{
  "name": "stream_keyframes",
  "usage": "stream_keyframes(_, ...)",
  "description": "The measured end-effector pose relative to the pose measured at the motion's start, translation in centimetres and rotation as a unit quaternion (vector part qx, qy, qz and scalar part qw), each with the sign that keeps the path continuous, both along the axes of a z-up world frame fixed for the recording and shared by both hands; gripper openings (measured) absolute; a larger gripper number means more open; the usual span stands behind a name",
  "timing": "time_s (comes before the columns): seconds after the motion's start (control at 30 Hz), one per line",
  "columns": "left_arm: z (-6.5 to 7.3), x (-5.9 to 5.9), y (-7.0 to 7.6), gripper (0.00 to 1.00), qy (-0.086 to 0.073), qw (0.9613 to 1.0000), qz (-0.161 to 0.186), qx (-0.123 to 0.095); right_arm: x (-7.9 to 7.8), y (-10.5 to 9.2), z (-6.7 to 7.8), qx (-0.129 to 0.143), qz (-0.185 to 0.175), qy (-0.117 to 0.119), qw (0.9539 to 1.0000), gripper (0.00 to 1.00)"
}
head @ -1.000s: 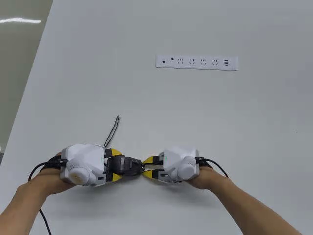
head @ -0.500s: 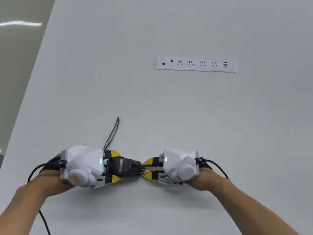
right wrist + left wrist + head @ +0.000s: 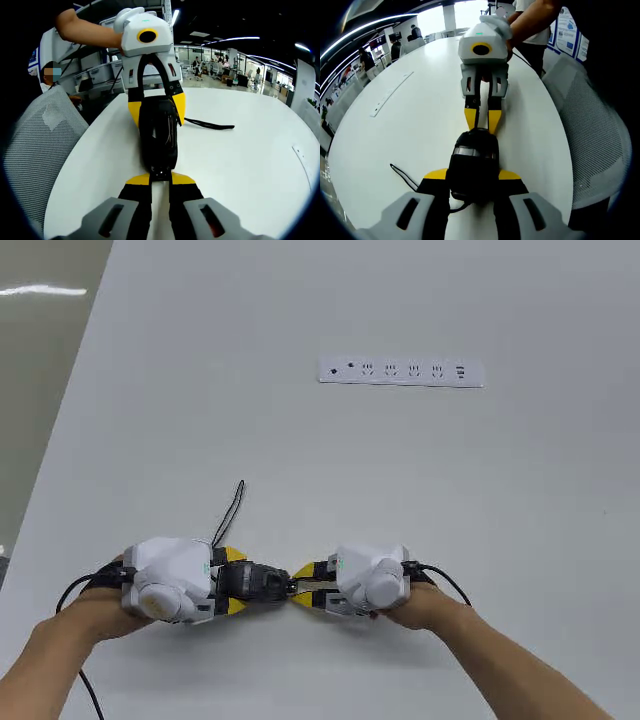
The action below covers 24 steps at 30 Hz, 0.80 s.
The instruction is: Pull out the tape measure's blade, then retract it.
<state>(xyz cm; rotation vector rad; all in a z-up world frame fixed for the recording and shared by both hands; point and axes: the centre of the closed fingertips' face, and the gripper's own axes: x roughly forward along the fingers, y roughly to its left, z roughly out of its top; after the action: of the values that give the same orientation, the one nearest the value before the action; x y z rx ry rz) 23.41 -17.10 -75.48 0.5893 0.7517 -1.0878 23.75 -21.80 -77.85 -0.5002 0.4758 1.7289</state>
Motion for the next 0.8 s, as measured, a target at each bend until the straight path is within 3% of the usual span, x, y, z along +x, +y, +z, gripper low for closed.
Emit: stream_keyframes(0.8, 0.0, -0.1, 0.0, 0.3, 0.002, 1.0, 0.001, 0.002, 0.2, -1.7, 0.3, -0.005, -0.001, 0.007, 1.0, 0.1)
